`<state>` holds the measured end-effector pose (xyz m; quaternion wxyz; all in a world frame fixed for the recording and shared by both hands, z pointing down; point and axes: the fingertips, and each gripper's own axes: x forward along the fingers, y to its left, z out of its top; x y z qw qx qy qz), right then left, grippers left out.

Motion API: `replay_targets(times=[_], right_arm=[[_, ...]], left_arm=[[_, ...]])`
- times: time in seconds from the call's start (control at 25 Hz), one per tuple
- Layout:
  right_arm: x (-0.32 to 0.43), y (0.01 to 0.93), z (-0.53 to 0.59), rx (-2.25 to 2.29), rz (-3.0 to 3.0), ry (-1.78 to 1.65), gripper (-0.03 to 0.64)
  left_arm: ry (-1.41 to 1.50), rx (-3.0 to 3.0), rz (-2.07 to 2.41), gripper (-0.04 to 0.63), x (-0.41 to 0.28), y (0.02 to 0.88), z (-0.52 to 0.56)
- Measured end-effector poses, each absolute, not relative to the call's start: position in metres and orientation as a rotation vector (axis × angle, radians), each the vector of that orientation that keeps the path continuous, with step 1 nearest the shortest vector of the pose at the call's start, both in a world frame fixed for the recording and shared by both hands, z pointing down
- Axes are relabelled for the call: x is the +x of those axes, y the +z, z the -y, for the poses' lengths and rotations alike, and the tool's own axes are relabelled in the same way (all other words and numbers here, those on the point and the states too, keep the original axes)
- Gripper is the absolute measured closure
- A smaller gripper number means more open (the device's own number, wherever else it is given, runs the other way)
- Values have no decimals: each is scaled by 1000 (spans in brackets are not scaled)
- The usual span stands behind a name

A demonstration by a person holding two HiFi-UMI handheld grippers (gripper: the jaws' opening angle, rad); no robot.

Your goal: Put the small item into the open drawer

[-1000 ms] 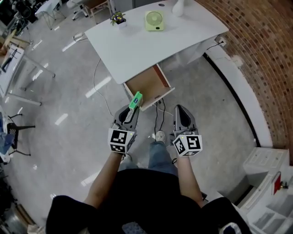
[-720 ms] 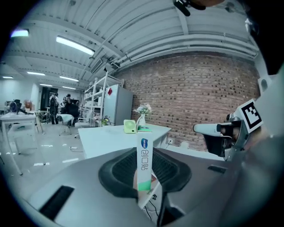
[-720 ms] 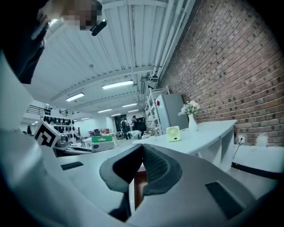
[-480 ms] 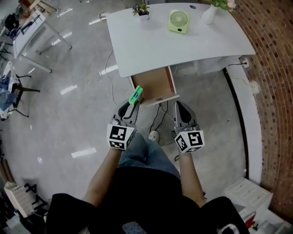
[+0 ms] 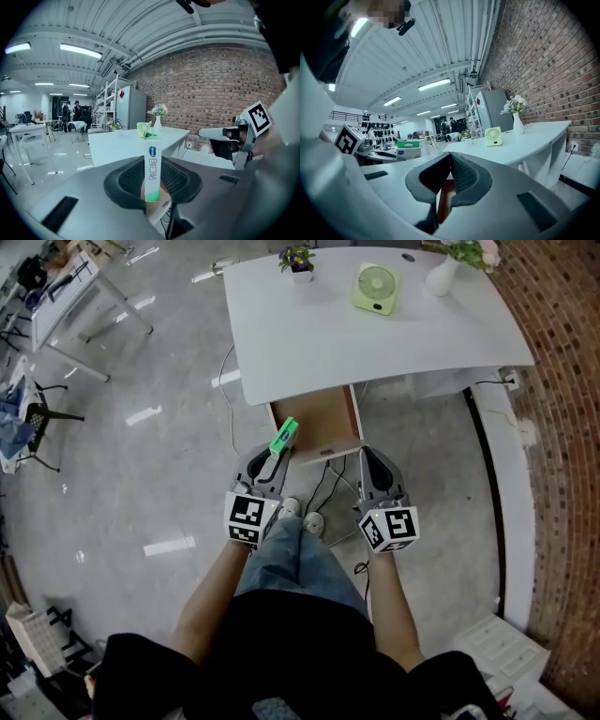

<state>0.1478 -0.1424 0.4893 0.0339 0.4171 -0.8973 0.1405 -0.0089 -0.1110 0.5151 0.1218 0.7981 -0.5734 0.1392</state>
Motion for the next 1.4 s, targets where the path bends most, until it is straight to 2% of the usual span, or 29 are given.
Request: replay_targets(times=[0.24,0.76,1.2,1.4], right_arm=[[136,539,177,1235,2736,461,615],[118,710,255,1138,2681,510,615],[104,756,276,1120,2643,558,615],[99,767,276,1078,2649,522,615]], left_arm=[[471,2309,1583,497,3,581,144],[554,2162,1479,497,24,774,248],[711,1920,1346,495,24,885,269],[745,1865,1322,495,19,906,272]])
